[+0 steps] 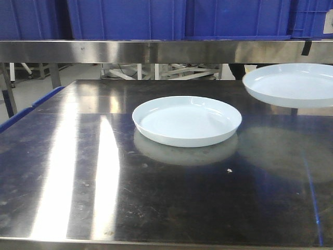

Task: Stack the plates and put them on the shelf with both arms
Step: 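Lift the plate with the right gripper and set it onto the center plate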

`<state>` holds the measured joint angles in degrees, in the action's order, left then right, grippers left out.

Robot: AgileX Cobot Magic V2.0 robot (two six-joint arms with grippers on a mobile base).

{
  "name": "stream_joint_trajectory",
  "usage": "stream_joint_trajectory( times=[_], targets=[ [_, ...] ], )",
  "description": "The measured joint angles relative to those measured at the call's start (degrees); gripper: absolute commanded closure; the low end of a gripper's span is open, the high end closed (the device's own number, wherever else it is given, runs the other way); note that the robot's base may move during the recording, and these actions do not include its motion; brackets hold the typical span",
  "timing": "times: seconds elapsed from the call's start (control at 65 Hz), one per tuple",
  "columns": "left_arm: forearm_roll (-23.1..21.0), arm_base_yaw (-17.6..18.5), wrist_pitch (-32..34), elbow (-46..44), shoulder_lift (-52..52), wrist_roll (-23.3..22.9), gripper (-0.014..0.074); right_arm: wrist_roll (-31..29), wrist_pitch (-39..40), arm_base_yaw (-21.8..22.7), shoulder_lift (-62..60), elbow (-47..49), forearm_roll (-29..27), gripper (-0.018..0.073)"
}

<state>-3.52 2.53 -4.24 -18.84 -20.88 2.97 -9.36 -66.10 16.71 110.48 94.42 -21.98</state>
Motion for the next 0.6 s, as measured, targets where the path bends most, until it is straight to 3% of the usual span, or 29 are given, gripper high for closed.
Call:
stream_joint_trajectory(
  times=[0.385, 0.6],
  targets=[
    [0.00, 0.00, 0.09, 0.00, 0.00, 0.00, 0.0514, 0.65, 5.36, -17.52, 0.22, 0.00, -2.10, 0.0510],
    [0.00, 0.00, 0.09, 0.00, 0.00, 0.00, 0.0514, 2.93, 9.11, -22.27, 4.29, 0.00, -2.32, 0.0506]
  ],
)
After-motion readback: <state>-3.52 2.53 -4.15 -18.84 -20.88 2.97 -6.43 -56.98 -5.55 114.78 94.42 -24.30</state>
